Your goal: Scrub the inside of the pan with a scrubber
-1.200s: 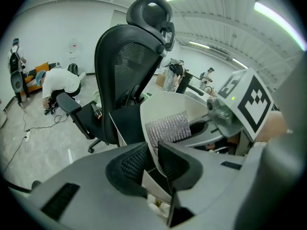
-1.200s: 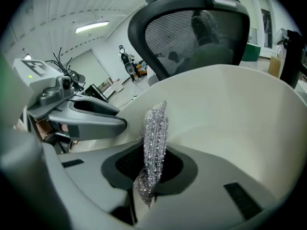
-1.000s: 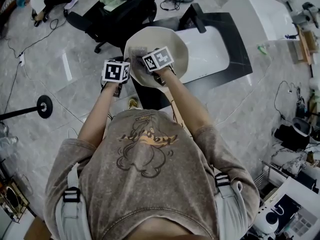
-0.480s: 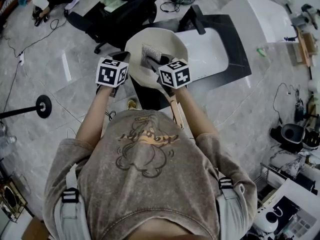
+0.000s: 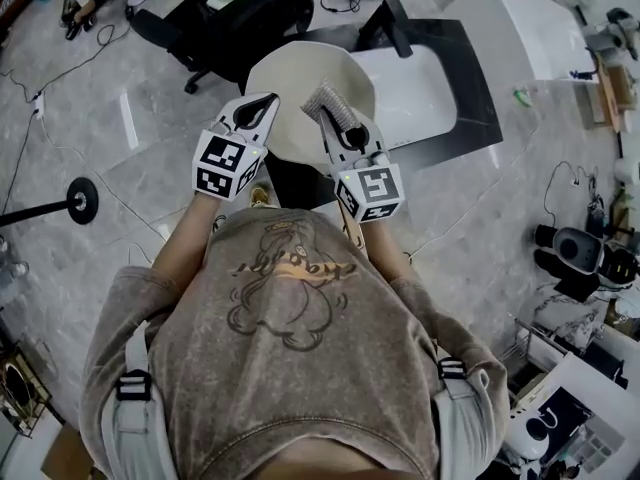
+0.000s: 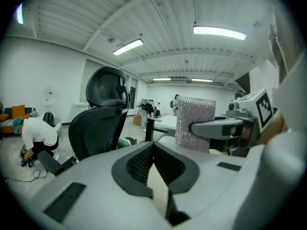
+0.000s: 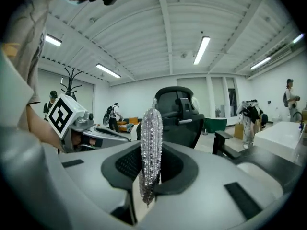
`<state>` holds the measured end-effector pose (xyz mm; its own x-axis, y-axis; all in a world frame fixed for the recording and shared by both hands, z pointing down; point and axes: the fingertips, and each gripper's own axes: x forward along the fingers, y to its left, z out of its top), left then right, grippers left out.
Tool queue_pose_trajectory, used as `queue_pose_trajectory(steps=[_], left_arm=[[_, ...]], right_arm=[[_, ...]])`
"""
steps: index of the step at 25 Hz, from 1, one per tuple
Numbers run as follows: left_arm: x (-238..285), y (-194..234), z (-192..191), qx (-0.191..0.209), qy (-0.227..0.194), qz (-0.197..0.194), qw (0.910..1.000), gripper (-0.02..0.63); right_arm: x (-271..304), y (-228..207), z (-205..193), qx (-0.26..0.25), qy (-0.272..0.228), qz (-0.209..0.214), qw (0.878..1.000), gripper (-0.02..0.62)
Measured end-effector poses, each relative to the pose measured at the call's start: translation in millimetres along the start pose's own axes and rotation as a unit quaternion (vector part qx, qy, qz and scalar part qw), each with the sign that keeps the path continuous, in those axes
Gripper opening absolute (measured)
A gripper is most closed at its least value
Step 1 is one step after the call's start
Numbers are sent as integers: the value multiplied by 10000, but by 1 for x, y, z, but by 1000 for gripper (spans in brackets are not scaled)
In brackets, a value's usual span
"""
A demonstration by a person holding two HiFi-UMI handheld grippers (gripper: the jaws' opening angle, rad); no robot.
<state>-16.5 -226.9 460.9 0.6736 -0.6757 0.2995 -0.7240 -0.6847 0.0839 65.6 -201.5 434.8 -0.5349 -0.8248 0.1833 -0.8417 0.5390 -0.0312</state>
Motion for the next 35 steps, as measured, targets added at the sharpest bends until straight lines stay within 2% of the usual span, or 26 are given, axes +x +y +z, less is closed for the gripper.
queue_pose_trajectory(steps=[4,8,12,35], left_arm=[[-10,-2,11,92,-535,59,9985,17],[-16,-2,16,139,-735,157,9971,17],[-20,1,16,75,-766,338,9965,17],[-12,-17,9,-88,-588,311,9977,17]], right_arm=[[-16,-7,6,-2,-358,-257,9990,77],[-24,-13,2,99,-389,-449,9982,77],[-28,-19,-2,120,-284,-724,9969,77],[-43,-17,6,-14,-422,-679,9968,77]])
